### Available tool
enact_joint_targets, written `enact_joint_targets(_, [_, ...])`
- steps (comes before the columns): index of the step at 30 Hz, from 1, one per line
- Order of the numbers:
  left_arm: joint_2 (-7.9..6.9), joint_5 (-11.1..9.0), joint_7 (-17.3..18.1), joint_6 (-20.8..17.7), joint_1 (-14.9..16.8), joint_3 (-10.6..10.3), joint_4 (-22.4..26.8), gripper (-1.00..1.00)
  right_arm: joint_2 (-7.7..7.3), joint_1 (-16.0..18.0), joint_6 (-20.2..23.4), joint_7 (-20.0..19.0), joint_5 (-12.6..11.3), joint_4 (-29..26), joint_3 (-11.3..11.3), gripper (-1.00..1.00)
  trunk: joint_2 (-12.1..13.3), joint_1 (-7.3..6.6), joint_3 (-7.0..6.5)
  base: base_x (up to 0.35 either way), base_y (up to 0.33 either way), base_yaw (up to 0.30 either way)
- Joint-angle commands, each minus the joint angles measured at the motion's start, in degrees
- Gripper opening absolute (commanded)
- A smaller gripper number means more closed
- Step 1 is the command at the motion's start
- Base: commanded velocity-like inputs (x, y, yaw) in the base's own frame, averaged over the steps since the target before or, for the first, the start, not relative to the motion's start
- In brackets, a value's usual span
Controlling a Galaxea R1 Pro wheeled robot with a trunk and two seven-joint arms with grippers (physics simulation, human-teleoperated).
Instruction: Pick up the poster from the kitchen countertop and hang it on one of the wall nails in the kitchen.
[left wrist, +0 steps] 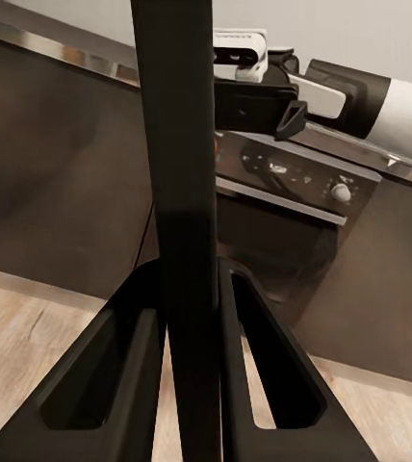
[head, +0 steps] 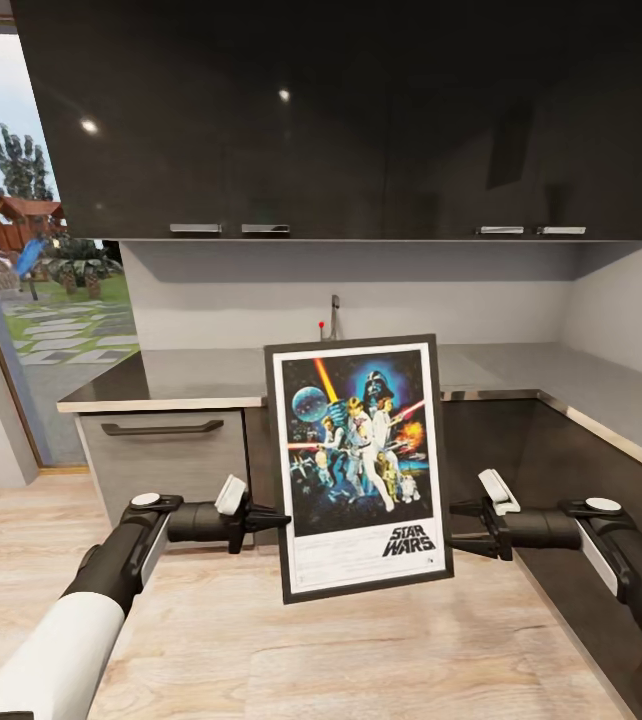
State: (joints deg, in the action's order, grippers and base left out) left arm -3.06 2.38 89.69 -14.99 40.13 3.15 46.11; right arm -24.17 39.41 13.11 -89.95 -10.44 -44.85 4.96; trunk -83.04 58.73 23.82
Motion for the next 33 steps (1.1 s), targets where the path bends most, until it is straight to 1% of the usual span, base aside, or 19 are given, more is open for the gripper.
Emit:
enact_joint_targets(1, [0.02,0.25,0.31,-0.57,0.04,0.15,0.04,-1.00,-0.09,0.05,0.60,-0.05,-0.45,0.02,0.28,1.00,-0.04,0.00,0.07,0.000,0.000,0.000])
enact_joint_targets(9, [-0.01,0.19,0.31,-0.57,0.03,0.27,0.09,-1.00,-0.22,0.05,0.60,-0.05,-0.45,0.13,0.26,1.00,-0.04,0.00,0.07,0.000,0.000,0.000])
enact_joint_targets(12, [-0.01,-0.97,0.31,-0.57,0.03,0.26,0.10,-1.00,-0.23,0.05,0.48,-0.05,-0.45,1.13,0.32,1.00,-0.04,0.00,0.07,0.000,0.000,0.000])
enact_joint_targets(13, [-0.01,-1.88,0.31,-0.57,0.04,0.23,0.11,-1.00,-0.21,0.05,0.04,-0.05,-0.45,1.91,0.35,1.00,-0.04,0.00,0.07,0.000,0.000,0.000])
enact_joint_targets(18, [-0.18,-3.46,0.31,-0.57,0.04,0.20,0.12,-1.00,-0.18,0.05,-1.83,-0.05,-0.45,3.55,0.29,1.00,-0.04,0.00,0.07,0.000,0.000,0.000])
enact_joint_targets(23, [-0.27,-3.79,0.31,-0.57,0.04,0.20,0.72,-1.00,-0.18,0.05,-2.30,-0.05,-0.44,3.96,0.30,1.00,-0.04,0.00,0.07,0.000,0.000,0.000])
enact_joint_targets(28, [-1.14,-3.89,0.31,-0.57,0.04,0.33,3.08,-1.00,-0.18,0.05,-2.44,-0.05,-0.38,4.05,0.31,1.00,-0.04,0.00,0.07,0.000,0.000,0.000])
enact_joint_targets(33, [-1.54,-3.93,0.31,-0.57,0.04,0.36,3.74,-1.00,-0.17,0.05,-2.46,-0.05,-0.37,4.06,0.31,1.00,-0.04,0.00,0.07,0.000,0.000,0.000])
